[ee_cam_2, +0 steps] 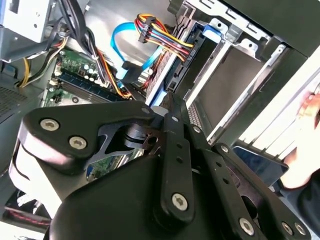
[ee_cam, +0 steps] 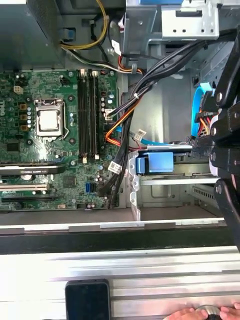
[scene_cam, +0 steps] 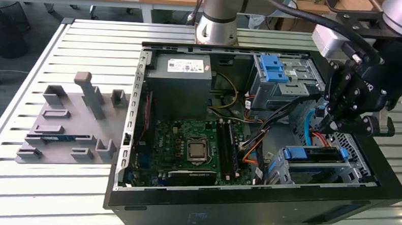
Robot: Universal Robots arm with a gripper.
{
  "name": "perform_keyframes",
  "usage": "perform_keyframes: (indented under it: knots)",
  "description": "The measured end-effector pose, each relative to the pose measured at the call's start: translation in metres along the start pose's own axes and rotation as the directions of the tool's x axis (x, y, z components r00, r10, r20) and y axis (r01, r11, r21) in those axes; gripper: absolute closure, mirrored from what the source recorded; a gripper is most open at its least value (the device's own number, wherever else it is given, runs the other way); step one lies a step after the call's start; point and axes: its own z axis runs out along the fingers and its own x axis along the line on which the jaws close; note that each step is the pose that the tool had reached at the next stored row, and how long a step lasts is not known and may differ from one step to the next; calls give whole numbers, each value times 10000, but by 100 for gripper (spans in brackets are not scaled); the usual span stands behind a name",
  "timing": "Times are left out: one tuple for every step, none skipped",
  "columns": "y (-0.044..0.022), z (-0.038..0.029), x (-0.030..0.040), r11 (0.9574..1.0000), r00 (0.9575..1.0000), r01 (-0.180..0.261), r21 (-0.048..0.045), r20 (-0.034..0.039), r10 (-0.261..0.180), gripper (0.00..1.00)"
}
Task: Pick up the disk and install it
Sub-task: 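Insert the second disk wire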
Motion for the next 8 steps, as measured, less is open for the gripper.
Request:
perform_keyframes:
  knots:
    - [1, -22, -8, 10000, 10000, 0, 0, 0, 0, 89]
    - [2, -40, -18, 10000, 10000, 0, 0, 1, 0, 89]
    - [3, -53, -31, 10000, 10000, 0, 0, 4, 0, 89]
    - [4, -62, -45, 10000, 10000, 0, 0, 1, 0, 89]
    - [5, -64, -63, 10000, 10000, 0, 0, 0, 0, 89]
    - [7, -64, -83, 10000, 10000, 0, 0, 1, 0, 89]
    - [7, -63, -99, 10000, 10000, 0, 0, 2, 0, 89]
    - [8, -64, -112, 10000, 10000, 1, 0, 1, -1, 89]
